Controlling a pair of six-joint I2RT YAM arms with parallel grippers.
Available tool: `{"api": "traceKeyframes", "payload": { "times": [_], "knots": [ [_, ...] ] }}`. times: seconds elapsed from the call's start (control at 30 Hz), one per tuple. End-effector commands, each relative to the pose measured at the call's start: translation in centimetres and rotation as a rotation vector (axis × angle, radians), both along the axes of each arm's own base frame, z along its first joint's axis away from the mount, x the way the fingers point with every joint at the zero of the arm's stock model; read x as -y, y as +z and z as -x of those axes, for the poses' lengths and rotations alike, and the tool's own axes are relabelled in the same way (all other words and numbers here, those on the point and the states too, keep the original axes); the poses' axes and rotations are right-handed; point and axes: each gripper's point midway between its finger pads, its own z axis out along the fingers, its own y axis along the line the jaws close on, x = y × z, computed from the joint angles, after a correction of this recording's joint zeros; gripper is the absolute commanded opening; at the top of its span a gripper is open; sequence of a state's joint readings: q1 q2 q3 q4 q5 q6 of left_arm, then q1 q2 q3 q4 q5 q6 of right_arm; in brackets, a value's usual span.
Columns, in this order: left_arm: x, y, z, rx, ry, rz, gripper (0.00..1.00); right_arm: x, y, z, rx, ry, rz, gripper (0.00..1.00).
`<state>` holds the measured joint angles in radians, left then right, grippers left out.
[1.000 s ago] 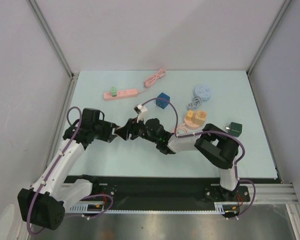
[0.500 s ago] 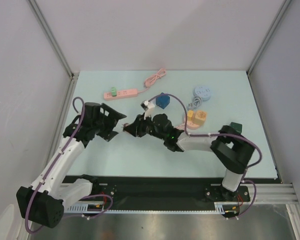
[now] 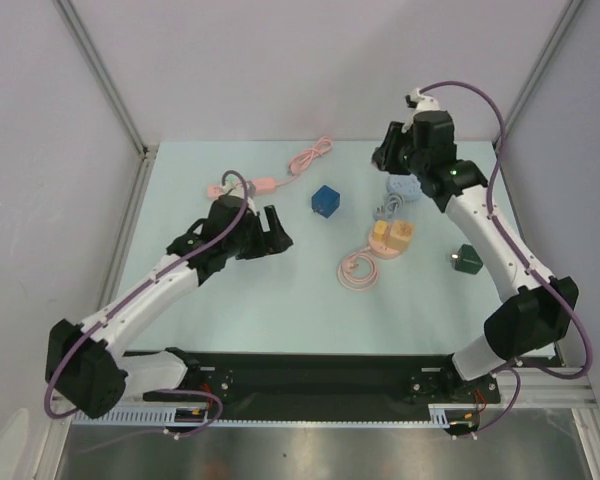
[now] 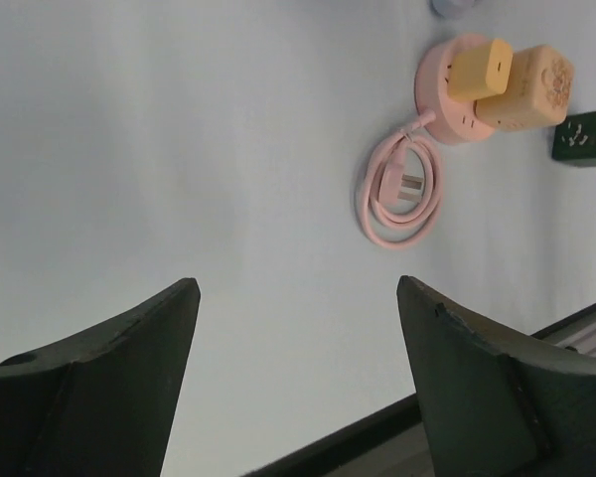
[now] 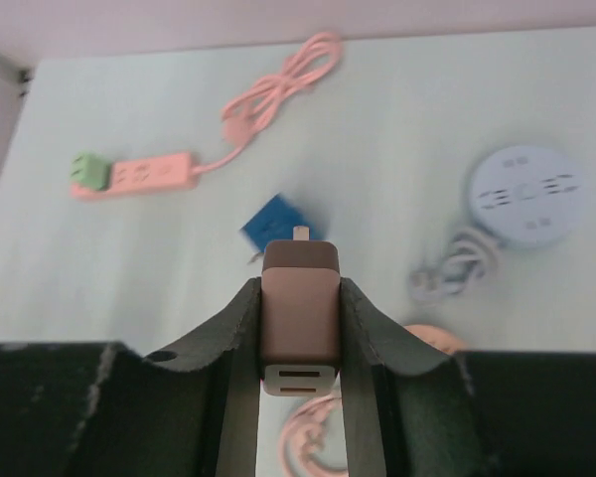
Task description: Insert the plug
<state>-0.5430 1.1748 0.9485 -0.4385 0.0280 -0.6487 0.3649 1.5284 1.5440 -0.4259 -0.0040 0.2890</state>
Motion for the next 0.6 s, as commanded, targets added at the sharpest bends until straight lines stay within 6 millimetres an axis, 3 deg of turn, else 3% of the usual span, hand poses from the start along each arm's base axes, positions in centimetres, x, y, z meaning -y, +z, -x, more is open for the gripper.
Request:
{"api": "traceKeyframes", "payload": {
  "times": [0.0,0.03,0.1,0.13,0.2,0.23,0.3,0.33,0.43,0.47,0.53,0.57],
  "knots": [
    [4.0,1.1,-1.6,0.108,-0.168,0.038,0.85,4.5,-4.7,-1.4,-0.142,-0.078,0.172,0.0],
    [4.6,1.0,-1.7,0.112,-0.183,0.049,0.85,6.0,-5.0,-2.6,-0.14,-0.117,0.172,0.0],
    [5.9,0.8,-2.3,0.132,-0.214,0.059,0.83,7.0,-5.6,-4.6,-0.135,-0.125,0.18,0.0],
    [6.2,0.7,-2.7,0.139,-0.218,0.055,0.82,7.4,-7.9,-5.7,-0.179,-0.128,0.198,0.0],
    [7.0,1.0,-3.9,0.153,-0.229,0.044,0.82,8.9,-8.5,-7.4,-0.181,-0.143,0.229,0.0],
    [7.3,-0.4,-4.7,0.125,-0.232,0.022,0.82,9.4,-10.5,-8.2,-0.218,-0.15,0.248,0.0],
    [8.3,-0.3,-5.7,0.132,-0.245,0.027,0.81,11.2,-11.7,-9.0,-0.249,-0.183,0.26,0.0],
    [8.8,-2.1,-6.0,0.094,-0.254,0.011,0.8,11.8,-12.9,-9.1,-0.276,-0.193,0.263,0.0],
    [10.0,-4.1,-6.6,0.067,-0.278,-0.02,0.77,12.4,-14.9,-8.1,-0.334,-0.201,0.24,0.0],
    [10.5,-6.3,-6.5,0.026,-0.289,-0.04,0.77,12.4,-14.6,-7.8,-0.324,-0.2,0.24,0.0],
    [11.9,-7.3,-6.4,0.025,-0.345,-0.018,0.74,12.5,-15.3,-7.1,-0.334,-0.206,0.242,0.0],
    [12.8,-8.7,-6.3,0.007,-0.374,-0.024,0.72,12.8,-14.7,-7.0,-0.321,-0.216,0.238,0.0]
  ]
}}
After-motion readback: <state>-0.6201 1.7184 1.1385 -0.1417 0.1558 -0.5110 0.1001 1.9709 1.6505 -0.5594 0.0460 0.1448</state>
